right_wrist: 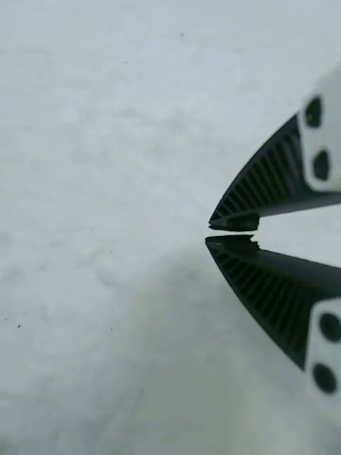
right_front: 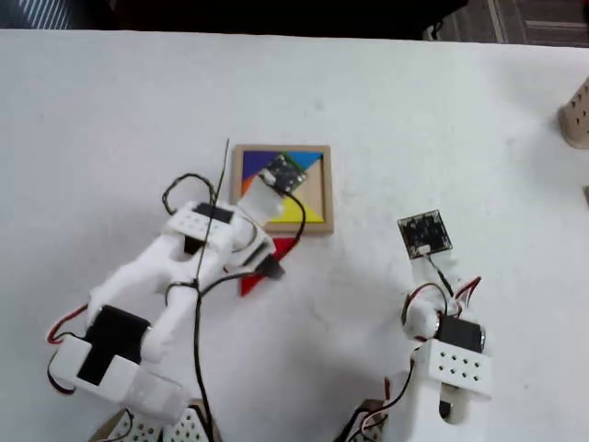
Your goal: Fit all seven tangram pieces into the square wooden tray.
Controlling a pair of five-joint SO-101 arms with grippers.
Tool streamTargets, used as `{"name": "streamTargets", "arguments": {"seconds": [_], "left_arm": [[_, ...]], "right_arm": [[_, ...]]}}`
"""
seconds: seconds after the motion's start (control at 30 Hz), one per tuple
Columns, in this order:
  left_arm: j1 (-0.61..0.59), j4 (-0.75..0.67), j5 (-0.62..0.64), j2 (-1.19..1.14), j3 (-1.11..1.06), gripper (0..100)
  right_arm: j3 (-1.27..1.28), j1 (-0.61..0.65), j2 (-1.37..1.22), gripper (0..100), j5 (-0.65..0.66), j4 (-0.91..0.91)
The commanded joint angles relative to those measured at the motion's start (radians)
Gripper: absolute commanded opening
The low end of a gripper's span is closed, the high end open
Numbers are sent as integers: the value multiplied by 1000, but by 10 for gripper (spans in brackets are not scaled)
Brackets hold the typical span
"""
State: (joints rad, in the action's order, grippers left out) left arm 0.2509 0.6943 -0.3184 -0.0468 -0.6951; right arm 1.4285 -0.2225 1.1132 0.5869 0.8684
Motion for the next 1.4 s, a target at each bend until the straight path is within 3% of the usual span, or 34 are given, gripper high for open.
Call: {"name": "streamTargets", "arguments": {"seconds": [0.0, 0.1, 0.77, 1.13, 1.37], "left_arm": [[33, 0, -9, 45, 5, 231], [33, 0, -9, 45, 6, 169], [33, 3, -2, 50, 3, 199], [35, 91, 2, 114, 6, 199], [35, 100, 112, 162, 3, 199]], "right_arm": [[-5, 8, 12, 24, 8, -1], [-5, 8, 12, 24, 8, -1], [-5, 10, 15, 24, 8, -4], [-5, 10, 16, 24, 3, -4], [-5, 10, 18, 24, 0, -4]]}}
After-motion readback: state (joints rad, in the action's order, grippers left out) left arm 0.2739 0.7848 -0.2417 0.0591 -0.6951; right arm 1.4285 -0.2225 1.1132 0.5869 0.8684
